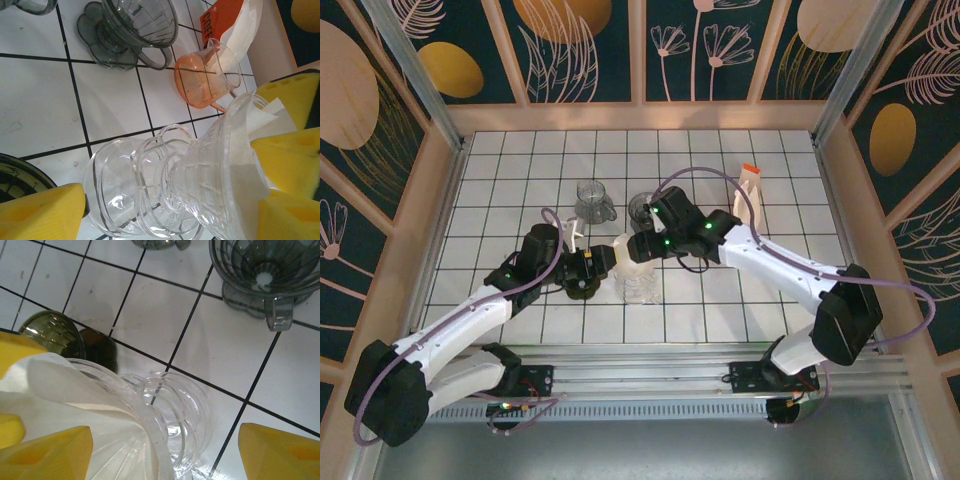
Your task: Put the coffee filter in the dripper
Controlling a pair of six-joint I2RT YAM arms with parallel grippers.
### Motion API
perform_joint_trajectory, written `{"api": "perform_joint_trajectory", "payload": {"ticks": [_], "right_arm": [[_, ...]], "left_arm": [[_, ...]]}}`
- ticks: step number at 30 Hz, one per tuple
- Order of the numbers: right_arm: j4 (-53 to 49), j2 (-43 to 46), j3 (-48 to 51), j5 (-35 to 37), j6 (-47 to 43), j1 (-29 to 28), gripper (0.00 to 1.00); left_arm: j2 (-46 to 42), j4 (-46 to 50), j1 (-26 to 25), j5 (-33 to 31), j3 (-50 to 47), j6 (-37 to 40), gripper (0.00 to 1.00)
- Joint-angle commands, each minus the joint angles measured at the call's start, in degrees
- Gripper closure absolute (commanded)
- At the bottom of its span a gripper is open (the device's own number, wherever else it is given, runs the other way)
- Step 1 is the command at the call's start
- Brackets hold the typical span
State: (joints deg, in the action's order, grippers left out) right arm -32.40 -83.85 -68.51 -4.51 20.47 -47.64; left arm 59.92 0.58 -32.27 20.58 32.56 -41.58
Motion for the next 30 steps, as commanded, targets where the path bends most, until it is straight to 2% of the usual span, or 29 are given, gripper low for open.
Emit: {"api": "perform_joint_trajectory", "payload": {"ticks": [1, 11, 24, 30], "right_arm": [[-0.25, 3.61, -2.9, 2.86, 0.89, -0.34, 0.23], [6.0, 11.95, 1.42, 4.97, 2.06, -0.19, 0.23], [6.83, 12.52, 3.03, 5.04, 2.62, -0.17, 0.23], [7.09, 12.57, 3.12, 5.13, 2.6, -0.18, 0.23]], "left_arm": [[0.46, -0.05, -0.23, 0.43, -0.46, 0.72, 0.19], [-0.28, 0.08, -0.25, 0.51, 0.13, 0.45, 0.17], [-2.5, 0.43, -0.2, -0.1, 1.01, -0.18, 0.07], [-2.87, 0.99, -0.25, -0.01, 1.79, -0.17, 0.06]]}}
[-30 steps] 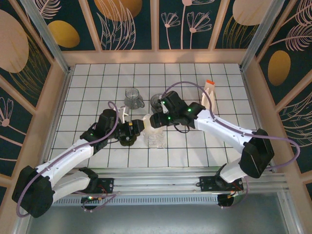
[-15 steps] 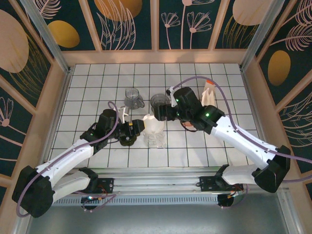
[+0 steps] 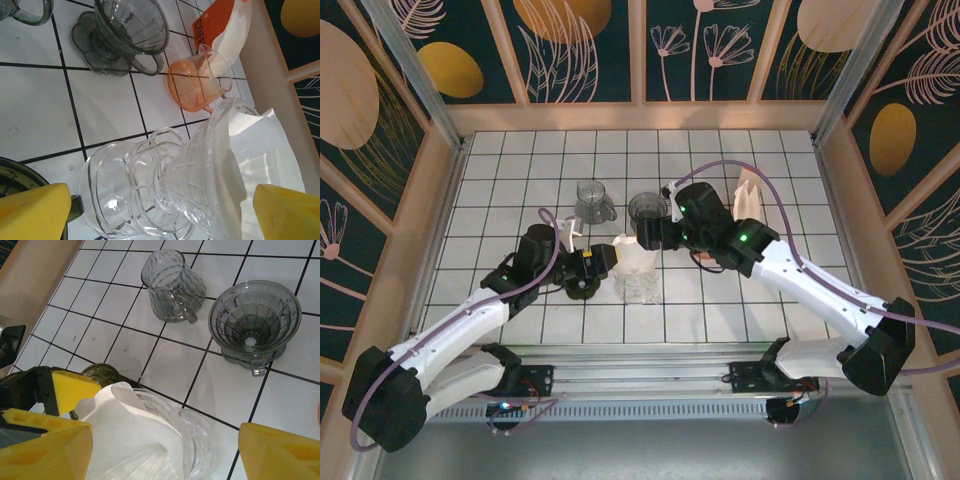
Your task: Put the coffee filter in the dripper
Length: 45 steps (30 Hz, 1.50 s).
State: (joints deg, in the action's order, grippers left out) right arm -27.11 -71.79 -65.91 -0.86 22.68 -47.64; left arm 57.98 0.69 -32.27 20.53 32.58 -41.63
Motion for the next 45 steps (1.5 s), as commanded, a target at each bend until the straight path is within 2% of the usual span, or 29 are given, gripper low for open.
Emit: {"api": "perform_joint_trajectory", "payload": {"ticks": [1, 19, 23, 31, 37, 41, 45], "right_arm": [[1.85, 0.67, 0.52, 1.48, 0.29, -0.17, 0.23], [1.32, 5.52, 3.1, 5.58, 0.95, 0.79, 0.23], [0.34, 8.54, 5.83, 6.42, 2.17, 1.38, 0.24], [-1.8, 15.06, 12.6, 9.11, 6.5, 3.18, 0.28], [-2.87, 17.25, 20.68, 3.3, 8.34, 4.95, 0.35], [1.8, 21.34, 29.5, -4.79, 9.05, 4.34, 0.38], [6.97, 22.78, 35.55, -7.09, 8.63, 2.55, 0.4]], "left_arm": [[-1.06, 0.98, -0.25, -0.06, 1.93, -0.26, 0.06], [-5.31, 5.55, -0.25, -5.24, 5.73, -0.3, 0.01], [-7.41, 6.55, -0.25, -9.46, 5.48, -0.84, 0.01], [-12.95, 12.23, -0.25, -23.37, 4.54, -3.71, 0.01], [-13.32, 14.1, -0.15, -25.78, 2.46, -6.97, 0.01], [-13.64, 15.69, -0.07, -28.13, 1.76, -8.3, 0.01], [-12.74, 16.97, 0.91, -28.65, 0.57, -10.73, 0.01]]}}
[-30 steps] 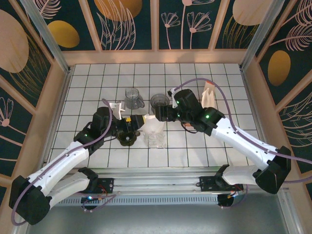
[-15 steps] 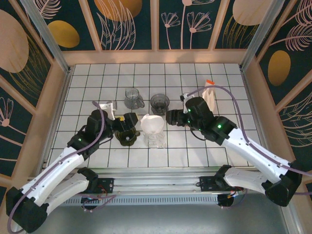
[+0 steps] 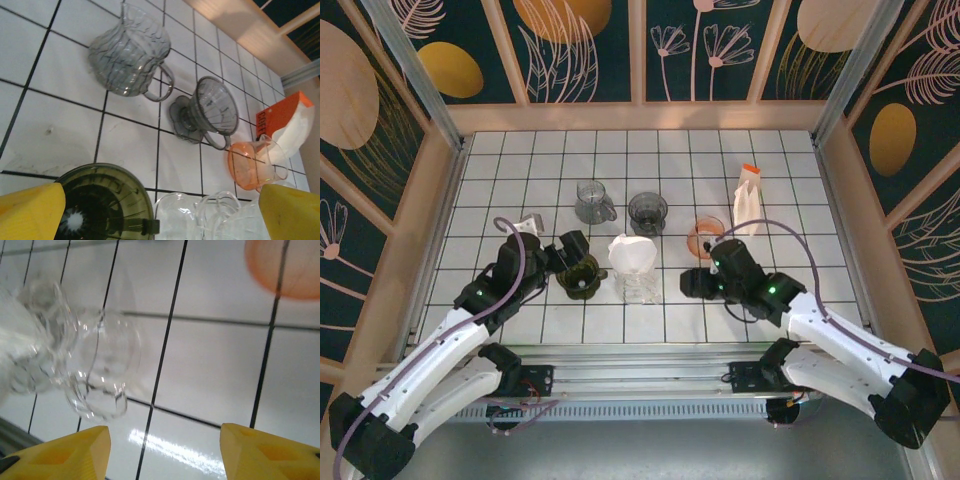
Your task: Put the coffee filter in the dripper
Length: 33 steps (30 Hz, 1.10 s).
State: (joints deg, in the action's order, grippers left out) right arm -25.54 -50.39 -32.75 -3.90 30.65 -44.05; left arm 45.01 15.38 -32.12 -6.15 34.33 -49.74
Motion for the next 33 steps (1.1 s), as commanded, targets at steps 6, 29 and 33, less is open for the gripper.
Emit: {"api": "perform_joint_trajectory", "payload": {"ticks": [6, 29, 33], "right_arm": [[14.24, 0.25, 7.93, -4.24, -1.09, -4.7, 0.43], [29.99, -13.27, 8.08, 3.16, -10.58, -11.92, 0.5], [30.99, -14.92, 7.29, 3.53, -11.74, -12.1, 0.51]], "left_arm": [[-0.68, 1.85, 6.4, 2.25, -4.1, -5.44, 0.05], [1.29, -0.31, 11.64, 4.3, -8.03, -8.63, 0.21], [1.66, 0.0, 11.73, 4.55, -7.78, -8.11, 0.21]]}}
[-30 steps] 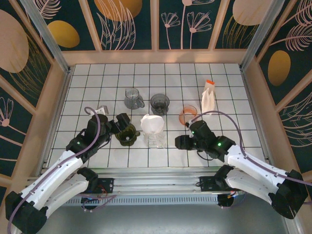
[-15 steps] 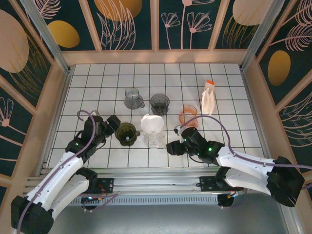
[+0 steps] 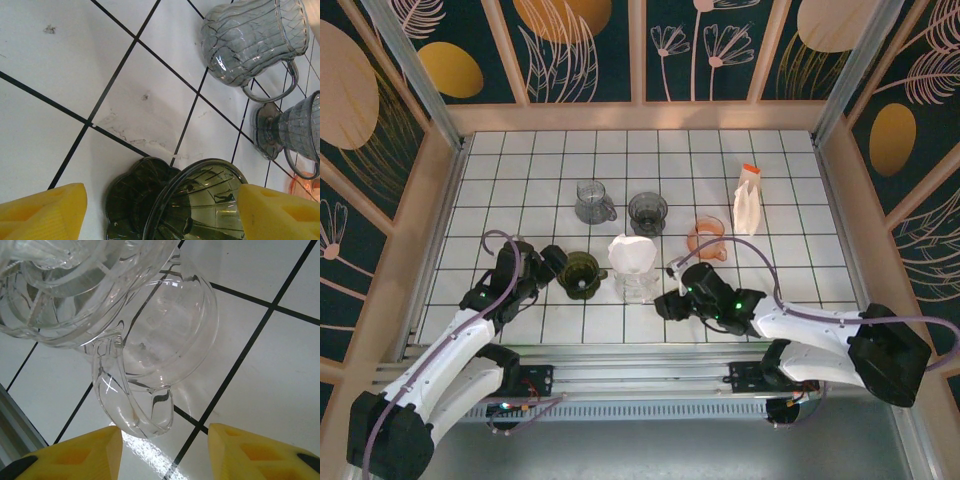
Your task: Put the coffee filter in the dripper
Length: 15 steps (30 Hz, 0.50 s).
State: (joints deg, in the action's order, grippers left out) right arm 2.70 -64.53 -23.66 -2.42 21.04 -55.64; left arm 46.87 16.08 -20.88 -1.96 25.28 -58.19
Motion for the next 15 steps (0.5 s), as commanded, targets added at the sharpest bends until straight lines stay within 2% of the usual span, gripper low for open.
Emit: {"api": "perform_joint_trajectory", "payload": {"ticks": [1, 15], "right_arm": [[3.09, -1.01, -1.91, 2.15, -2.39, -0.53, 0.52], [6.08, -5.8, -3.74, 4.25, -6.94, -2.61, 0.58]], "left_arm": [[-0.2, -0.61, 0.49, 0.46, 1.34, 0.39, 0.21], [-0.64, 0.49, 0.66, 0.2, 2.4, 1.32, 0.21]]}}
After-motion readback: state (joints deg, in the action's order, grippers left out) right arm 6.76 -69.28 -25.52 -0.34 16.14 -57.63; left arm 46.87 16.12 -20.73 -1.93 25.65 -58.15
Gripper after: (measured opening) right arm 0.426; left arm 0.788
